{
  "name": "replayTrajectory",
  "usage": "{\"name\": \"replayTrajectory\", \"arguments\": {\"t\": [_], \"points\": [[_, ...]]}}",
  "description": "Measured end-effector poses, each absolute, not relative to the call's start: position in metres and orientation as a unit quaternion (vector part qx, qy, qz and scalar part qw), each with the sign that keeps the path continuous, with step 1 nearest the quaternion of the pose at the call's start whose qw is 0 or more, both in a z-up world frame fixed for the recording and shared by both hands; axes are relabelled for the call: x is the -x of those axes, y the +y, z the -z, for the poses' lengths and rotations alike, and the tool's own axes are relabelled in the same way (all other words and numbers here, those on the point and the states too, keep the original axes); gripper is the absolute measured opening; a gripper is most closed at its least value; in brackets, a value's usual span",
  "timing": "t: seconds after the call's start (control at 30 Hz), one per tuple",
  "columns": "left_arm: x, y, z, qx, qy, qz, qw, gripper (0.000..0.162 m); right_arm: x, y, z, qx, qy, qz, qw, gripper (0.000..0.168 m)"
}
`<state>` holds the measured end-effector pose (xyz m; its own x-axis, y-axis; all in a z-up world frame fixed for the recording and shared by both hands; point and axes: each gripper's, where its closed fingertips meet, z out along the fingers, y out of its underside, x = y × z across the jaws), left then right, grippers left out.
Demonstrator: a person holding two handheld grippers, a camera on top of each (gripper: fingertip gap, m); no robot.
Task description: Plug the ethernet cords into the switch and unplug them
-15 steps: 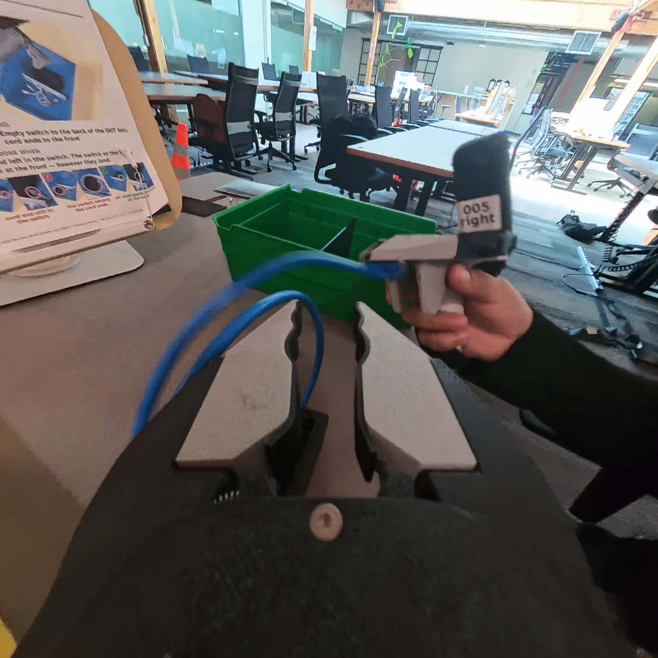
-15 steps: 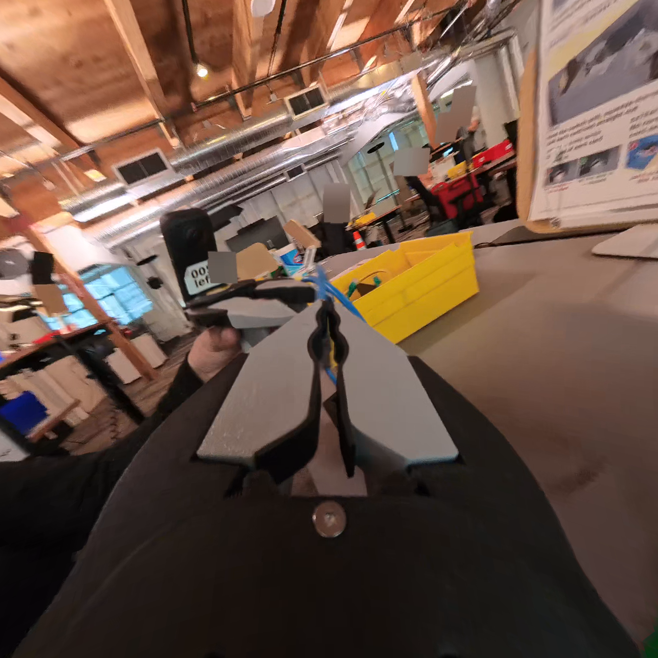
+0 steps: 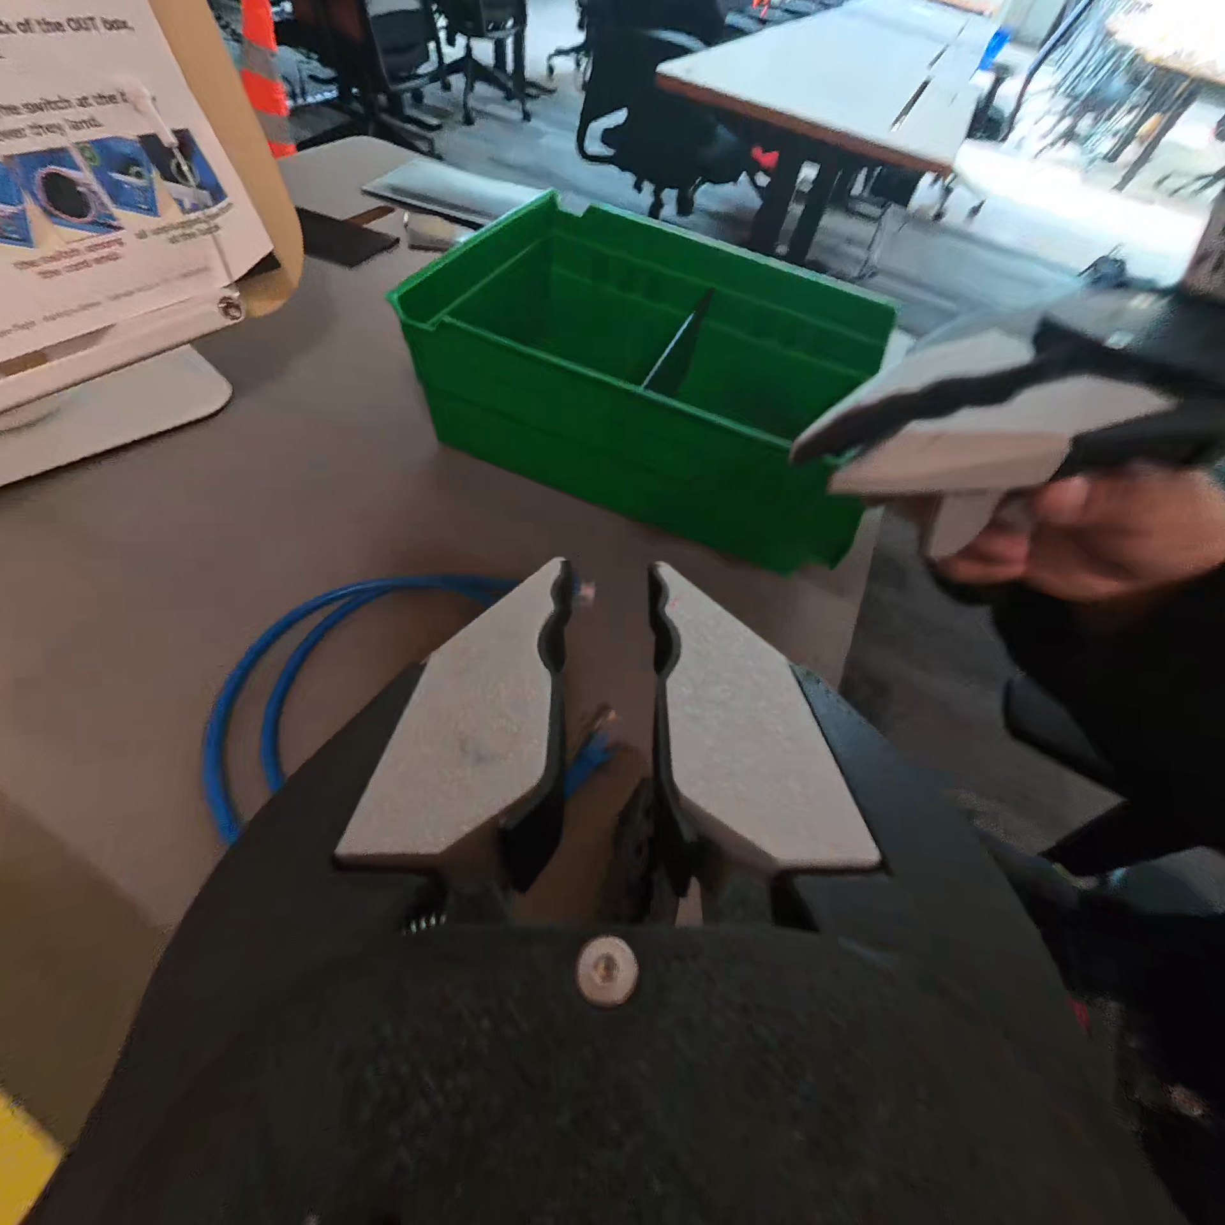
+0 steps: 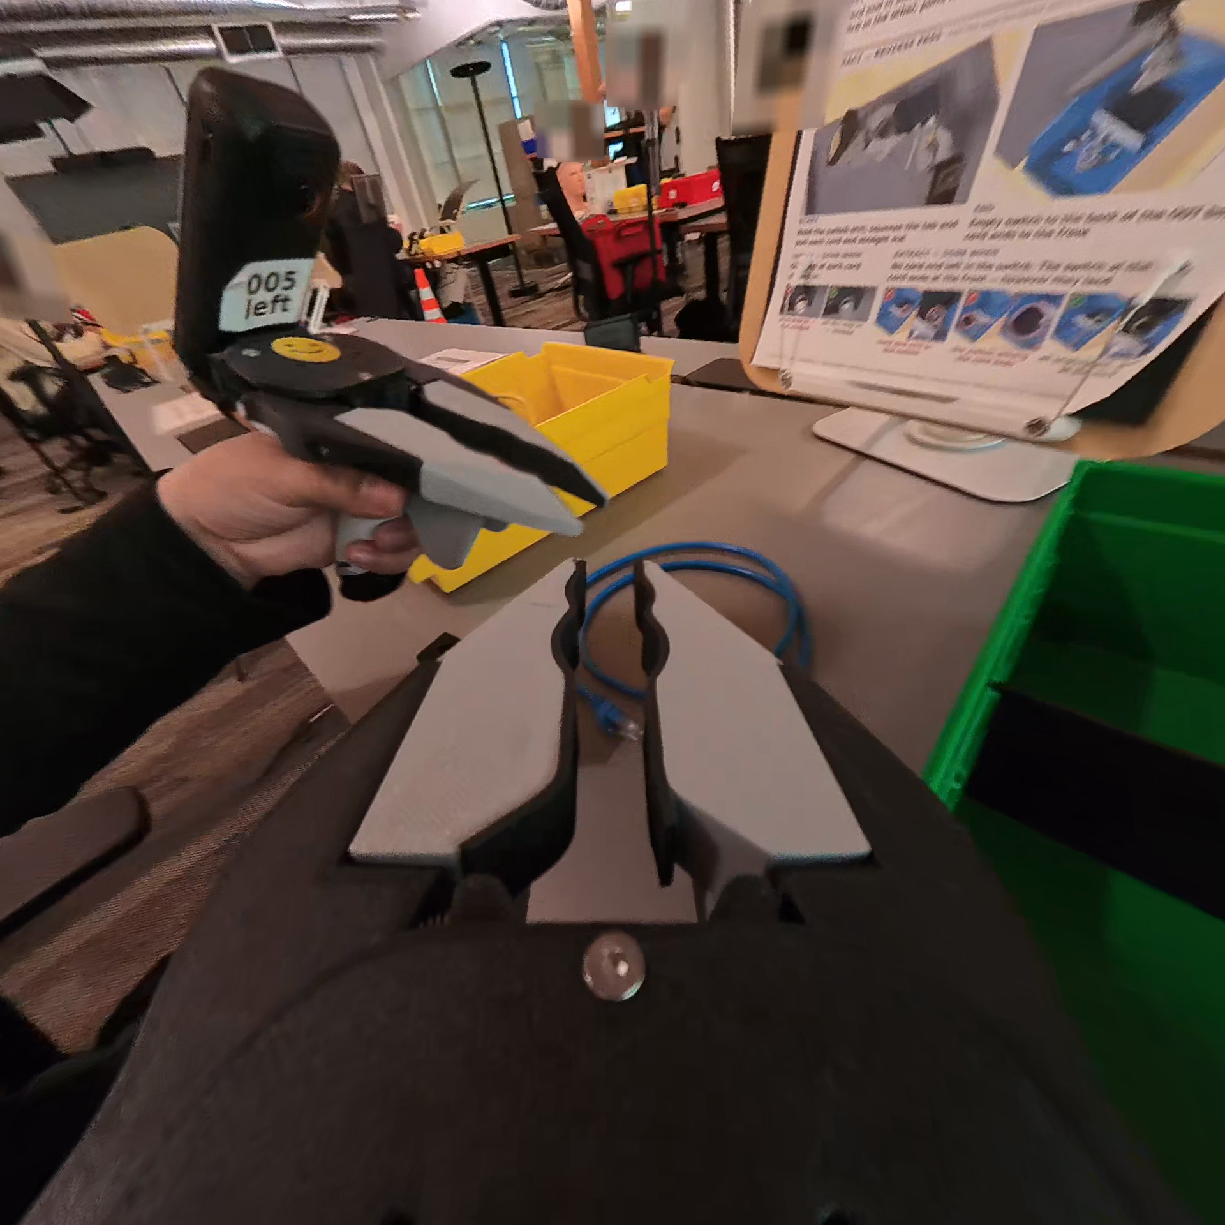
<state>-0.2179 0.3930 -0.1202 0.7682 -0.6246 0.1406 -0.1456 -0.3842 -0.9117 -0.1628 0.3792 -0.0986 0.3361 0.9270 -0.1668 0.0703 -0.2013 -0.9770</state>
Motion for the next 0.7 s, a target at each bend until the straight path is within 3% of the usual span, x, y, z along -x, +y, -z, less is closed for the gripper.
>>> {"name": "replayTrajectory", "arguments": {"t": [0.07,0.2,0.5,0.7], "points": [[0.230,0.385,0.127,0.807,0.260,0.185,0.497,0.029,0.159,0.382,0.098,0.645,-0.386,-0.417,0.510,0.011],[0.250,0.380,0.137,0.814,0.319,0.081,0.478,0.025,0.166,0.377,0.122,0.669,-0.419,-0.412,0.454,0.020],[0.282,0.365,0.192,0.841,0.496,0.022,0.214,0.014,0.159,0.373,0.110,0.657,-0.424,-0.409,0.469,0.021],[0.304,0.350,0.220,0.776,0.617,-0.041,0.127,0.017,0.149,0.382,0.109,0.658,-0.411,-0.422,0.469,0.021]]}}
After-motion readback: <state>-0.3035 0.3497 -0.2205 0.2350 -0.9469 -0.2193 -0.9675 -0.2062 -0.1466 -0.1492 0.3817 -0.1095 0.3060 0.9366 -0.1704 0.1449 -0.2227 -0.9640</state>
